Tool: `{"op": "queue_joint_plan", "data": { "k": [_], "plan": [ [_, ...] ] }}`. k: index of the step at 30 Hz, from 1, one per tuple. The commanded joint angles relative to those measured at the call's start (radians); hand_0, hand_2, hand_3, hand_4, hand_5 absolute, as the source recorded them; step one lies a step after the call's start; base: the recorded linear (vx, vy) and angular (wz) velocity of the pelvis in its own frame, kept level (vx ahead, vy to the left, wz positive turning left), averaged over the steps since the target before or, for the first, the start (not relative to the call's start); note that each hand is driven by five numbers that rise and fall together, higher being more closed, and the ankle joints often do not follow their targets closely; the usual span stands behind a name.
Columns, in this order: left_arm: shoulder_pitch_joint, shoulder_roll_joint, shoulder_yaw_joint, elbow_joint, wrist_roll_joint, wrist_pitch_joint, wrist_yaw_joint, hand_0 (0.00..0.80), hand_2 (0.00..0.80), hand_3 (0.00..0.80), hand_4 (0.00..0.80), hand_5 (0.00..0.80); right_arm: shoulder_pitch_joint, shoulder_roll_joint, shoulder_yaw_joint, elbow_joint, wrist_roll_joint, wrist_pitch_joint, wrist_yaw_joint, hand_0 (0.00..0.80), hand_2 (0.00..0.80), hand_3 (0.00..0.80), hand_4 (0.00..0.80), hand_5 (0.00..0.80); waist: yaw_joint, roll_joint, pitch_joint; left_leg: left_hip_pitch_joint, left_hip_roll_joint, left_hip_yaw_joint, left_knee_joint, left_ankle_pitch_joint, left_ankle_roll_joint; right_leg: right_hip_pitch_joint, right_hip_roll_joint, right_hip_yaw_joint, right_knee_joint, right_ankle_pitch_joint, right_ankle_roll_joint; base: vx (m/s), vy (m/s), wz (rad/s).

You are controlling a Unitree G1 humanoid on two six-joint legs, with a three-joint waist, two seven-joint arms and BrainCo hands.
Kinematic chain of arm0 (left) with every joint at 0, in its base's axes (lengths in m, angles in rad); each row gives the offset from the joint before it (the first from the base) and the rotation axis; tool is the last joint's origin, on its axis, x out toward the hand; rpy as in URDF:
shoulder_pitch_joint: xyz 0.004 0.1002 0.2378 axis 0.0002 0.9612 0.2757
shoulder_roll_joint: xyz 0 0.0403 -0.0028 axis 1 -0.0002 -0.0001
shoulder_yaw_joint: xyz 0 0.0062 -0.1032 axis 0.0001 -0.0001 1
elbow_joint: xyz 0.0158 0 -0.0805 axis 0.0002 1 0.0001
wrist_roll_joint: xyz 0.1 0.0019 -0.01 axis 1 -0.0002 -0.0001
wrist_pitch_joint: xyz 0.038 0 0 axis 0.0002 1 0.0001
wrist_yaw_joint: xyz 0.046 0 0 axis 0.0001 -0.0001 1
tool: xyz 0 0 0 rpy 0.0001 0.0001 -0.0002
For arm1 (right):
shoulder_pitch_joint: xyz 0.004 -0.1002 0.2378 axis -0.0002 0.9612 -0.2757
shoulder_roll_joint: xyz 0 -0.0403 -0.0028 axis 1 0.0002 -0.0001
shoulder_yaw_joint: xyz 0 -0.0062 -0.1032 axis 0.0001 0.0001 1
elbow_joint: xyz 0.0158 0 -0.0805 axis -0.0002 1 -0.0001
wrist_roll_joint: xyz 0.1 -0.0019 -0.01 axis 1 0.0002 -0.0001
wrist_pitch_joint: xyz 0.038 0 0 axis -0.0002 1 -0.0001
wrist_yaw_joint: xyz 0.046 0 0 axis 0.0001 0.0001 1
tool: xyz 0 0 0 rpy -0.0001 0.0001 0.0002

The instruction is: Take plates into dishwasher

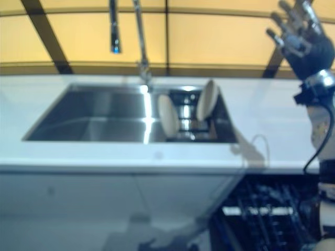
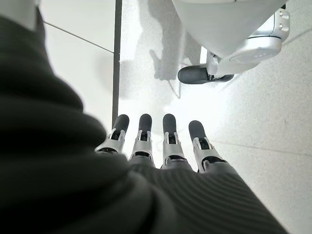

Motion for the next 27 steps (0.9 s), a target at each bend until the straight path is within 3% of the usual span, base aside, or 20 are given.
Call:
{"op": "queue_joint_plan", "data": {
  "k": [1, 4, 5, 6, 8, 10, 13, 16, 20, 27],
  "plan": [
    [-0.068, 0.055, -0.062, 0.071, 0.004, 0.012, 0.016, 0.0, 0.0, 0.0, 0.0, 0.0, -0.169, -0.073, 0.039, 0.134, -0.124, -0.056, -0.185, 0.0, 0.0, 0.0, 0.0, 0.0, 0.056, -0.069, -0.03, -0.029, -0.003, -0.043, 0.06, -0.031, 0.028, 0.054, -0.087, -0.031, 0.065, -0.067, 0.069, 0.048, -0.018, 0.03],
    [-0.07, 0.056, -0.062, 0.068, -0.018, 0.024, 0.036, 0.0, 0.0, 0.0, 0.0, 0.0, -0.264, -0.123, 0.137, 0.237, -0.228, -0.066, -0.239, 0.0, 0.0, 0.0, 0.0, 0.0, 0.059, -0.083, -0.03, -0.034, 0.02, -0.024, 0.143, -0.06, 0.01, 0.059, -0.085, -0.041, 0.07, -0.084, 0.05, 0.023, -0.014, 0.03],
    [-0.076, 0.056, -0.059, 0.06, -0.041, 0.023, 0.037, 0.0, 0.0, 0.0, 0.0, 0.0, -0.334, -0.149, 0.217, 0.281, -0.365, -0.067, -0.334, 0.0, 0.0, 0.0, 0.0, 0.0, 0.074, -0.095, -0.004, -0.125, 0.025, -0.026, 0.35, -0.018, -0.012, 0.07, -0.082, -0.04, 0.075, -0.088, 0.027, -0.004, 0.016, 0.06],
    [-0.087, 0.057, -0.058, 0.027, -0.027, 0.043, 0.03, 0.0, 0.0, 0.0, 0.0, 0.0, -0.354, -0.172, 0.247, 0.293, -0.45, -0.046, -0.407, 0.0, 0.0, 0.0, 0.0, 0.0, 0.101, -0.091, 0.019, -0.247, 0.028, -0.038, 0.402, 0.081, -0.039, 0.098, -0.067, -0.044, 0.077, -0.096, 0.017, -0.032, 0.079, 0.01],
    [-0.098, 0.063, -0.061, -0.001, 0.005, 0.07, 0.01, 0.0, 0.0, 0.0, 0.0, 0.0, -0.386, -0.19, 0.295, 0.312, -0.571, -0.012, -0.468, 0.0, 0.0, 0.0, 0.0, 0.0, 0.098, -0.079, 0.029, -0.244, 0.06, -0.013, 0.295, 0.069, -0.038, 0.099, -0.064, -0.081, 0.103, -0.112, 0.027, 0.017, 0.127, 0.13],
    [-0.111, 0.057, -0.092, -0.026, 0.007, 0.102, 0.005, 0.0, 0.0, 0.0, 0.0, 0.0, -0.424, -0.233, 0.371, 0.332, -0.676, 0.035, -0.467, 0.0, 0.0, 0.0, 0.0, 0.0, 0.099, -0.08, 0.034, -0.217, 0.012, -0.018, 0.235, 0.043, -0.019, 0.099, -0.087, -0.079, 0.091, -0.088, 0.05, 0.036, 0.153, 0.31],
    [-0.114, 0.072, -0.115, -0.038, -0.08, 0.088, 0.037, 0.0, 0.0, 0.0, 0.0, 0.0, -0.527, -0.279, 0.526, 0.386, -0.886, 0.02, -0.455, 0.0, 0.0, 0.0, 0.0, 0.0, 0.099, -0.085, 0.015, -0.135, -0.001, 0.015, 0.075, 0.078, 0.003, 0.081, -0.109, -0.106, 0.051, -0.037, 0.084, 0.048, 0.096, -0.22],
    [-0.129, 0.074, -0.118, -0.018, -0.088, 0.078, 0.045, 0.0, 0.0, 0.0, 0.0, 0.0, -0.605, -0.307, 0.634, 0.419, -0.968, 0.036, -0.43, 0.0, 0.0, 0.0, 0.0, 0.0, 0.098, -0.098, -0.005, -0.123, -0.014, 0.01, 0.032, 0.076, 0.014, 0.07, -0.1, -0.113, 0.032, -0.036, 0.083, 0.057, -0.015, -0.24],
    [-0.135, 0.07, -0.129, -0.011, -0.07, 0.071, 0.03, 0.0, 0.0, 0.0, 0.0, 0.0, -0.679, -0.317, 0.731, 0.429, -1.219, -0.057, -0.488, 0.0, 0.0, 0.0, 0.0, 0.0, 0.106, -0.101, -0.017, -0.125, -0.015, 0.009, 0.007, 0.075, 0.019, 0.062, -0.095, -0.135, 0.017, -0.038, 0.085, 0.049, -0.066, 0.0],
    [-0.104, 0.076, -0.125, -0.022, -0.053, 0.087, 0.033, 0.0, 0.0, 0.0, 0.0, 0.0, -0.728, -0.367, 0.909, 0.313, -1.547, -0.064, -0.544, 0.0, 0.0, 0.0, 0.0, 0.0, 0.115, -0.101, -0.013, -0.145, -0.002, 0.002, -0.004, 0.073, 0.023, 0.032, -0.089, -0.134, 0.003, -0.028, 0.099, 0.062, -0.096, 0.13]
  ]
}}
